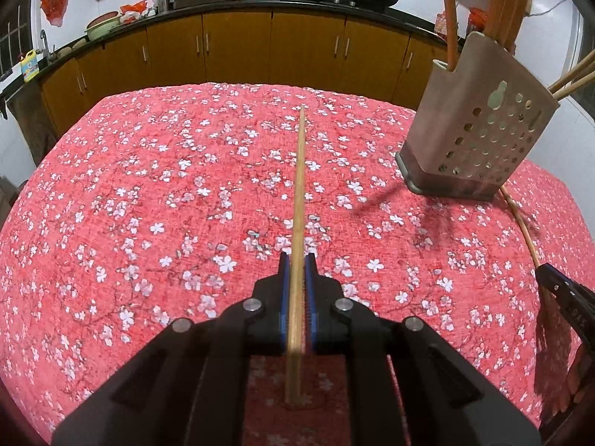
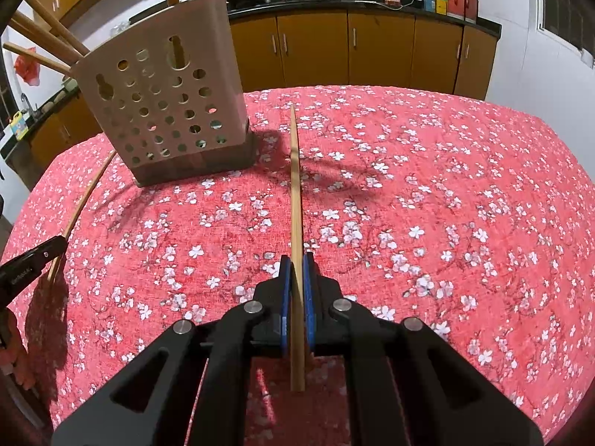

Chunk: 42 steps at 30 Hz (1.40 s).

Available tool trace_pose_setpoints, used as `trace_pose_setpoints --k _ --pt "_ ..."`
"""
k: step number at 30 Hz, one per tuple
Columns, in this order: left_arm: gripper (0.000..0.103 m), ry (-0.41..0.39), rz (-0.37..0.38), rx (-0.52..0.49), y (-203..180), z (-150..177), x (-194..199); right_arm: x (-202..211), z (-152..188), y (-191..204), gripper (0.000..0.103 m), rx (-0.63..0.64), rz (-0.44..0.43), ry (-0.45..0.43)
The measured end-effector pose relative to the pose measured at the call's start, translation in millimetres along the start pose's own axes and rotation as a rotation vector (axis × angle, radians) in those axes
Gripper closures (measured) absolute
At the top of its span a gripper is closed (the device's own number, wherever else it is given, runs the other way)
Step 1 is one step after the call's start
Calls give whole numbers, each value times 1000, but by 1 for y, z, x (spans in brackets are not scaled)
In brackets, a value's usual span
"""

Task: Organize utensils
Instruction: 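Lower the left tool and grasp a chopstick while the right tool grasps the last chopstick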

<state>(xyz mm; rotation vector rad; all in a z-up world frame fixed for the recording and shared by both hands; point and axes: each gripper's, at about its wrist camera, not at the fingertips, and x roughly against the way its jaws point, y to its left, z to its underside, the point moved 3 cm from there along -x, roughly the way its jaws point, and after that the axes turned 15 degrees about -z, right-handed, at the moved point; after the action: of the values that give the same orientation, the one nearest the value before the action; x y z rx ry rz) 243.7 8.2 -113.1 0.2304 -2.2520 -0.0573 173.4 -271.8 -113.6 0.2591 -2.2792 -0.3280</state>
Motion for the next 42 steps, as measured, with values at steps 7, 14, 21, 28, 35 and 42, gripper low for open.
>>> trace_pose_setpoints --k 7,14,21,28,35,42 --pt "92 4 18 18 6 3 5 0 1 -1 95 1 0 0" --pt "92 4 18 19 7 4 7 0 0 -1 95 1 0 1" --pt "92 2 15 9 6 4 8 0 0 0 95 3 2 2" --pt "92 -6 -7 -40 0 9 13 2 2 -1 95 2 -3 2" --pt "92 -12 -41 -67 -7 9 14 4 3 -1 95 3 -2 2" --pt "92 -14 -55 -80 -13 7 6 4 3 1 95 0 -3 1"
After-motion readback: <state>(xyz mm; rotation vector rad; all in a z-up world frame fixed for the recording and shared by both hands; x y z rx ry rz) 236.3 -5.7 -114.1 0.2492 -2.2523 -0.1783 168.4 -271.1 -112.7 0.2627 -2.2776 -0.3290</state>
